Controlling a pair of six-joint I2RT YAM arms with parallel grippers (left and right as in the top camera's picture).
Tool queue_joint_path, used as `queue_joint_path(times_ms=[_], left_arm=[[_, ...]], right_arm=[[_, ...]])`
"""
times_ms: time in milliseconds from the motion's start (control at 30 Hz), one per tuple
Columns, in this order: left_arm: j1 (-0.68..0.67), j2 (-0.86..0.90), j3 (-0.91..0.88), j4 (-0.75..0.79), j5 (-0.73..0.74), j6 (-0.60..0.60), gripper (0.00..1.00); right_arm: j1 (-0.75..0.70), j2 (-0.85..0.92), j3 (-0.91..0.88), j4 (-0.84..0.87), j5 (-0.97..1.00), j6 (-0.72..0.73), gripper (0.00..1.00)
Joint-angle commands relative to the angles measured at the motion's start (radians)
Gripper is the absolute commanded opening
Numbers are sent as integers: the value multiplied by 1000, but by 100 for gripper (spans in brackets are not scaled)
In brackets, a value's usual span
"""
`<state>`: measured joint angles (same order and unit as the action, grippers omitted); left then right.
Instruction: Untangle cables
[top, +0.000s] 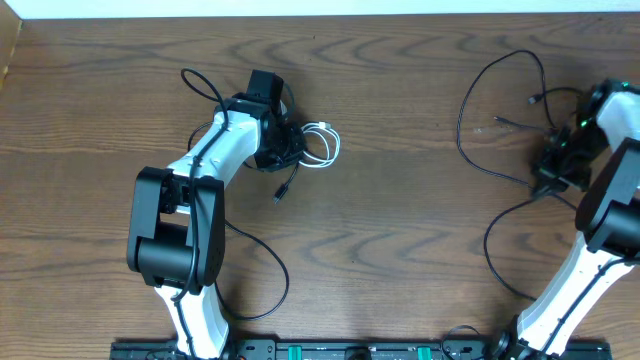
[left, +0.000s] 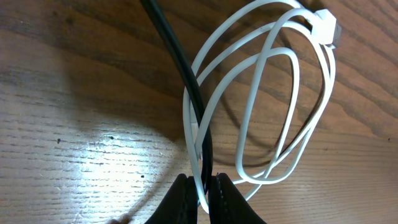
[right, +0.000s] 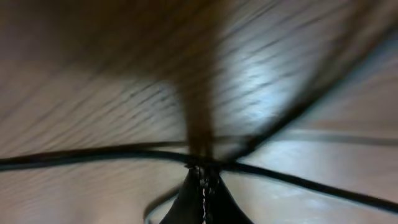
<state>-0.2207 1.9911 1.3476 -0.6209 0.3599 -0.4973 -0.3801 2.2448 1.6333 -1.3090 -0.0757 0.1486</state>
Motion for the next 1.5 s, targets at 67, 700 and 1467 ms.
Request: queue_joint_path(times_ms=[67, 700, 1467], left_arm=[[-1, -16, 3, -3, -11, 7, 13], [-1, -16, 2, 9, -11, 7, 15], [0, -20, 3, 32, -9, 7, 17]], right_arm=[[12, -15, -60, 77, 146, 15, 1], [13, -15, -270, 858, 324, -57, 1], [-32, -33, -396, 1581, 280, -190, 3]])
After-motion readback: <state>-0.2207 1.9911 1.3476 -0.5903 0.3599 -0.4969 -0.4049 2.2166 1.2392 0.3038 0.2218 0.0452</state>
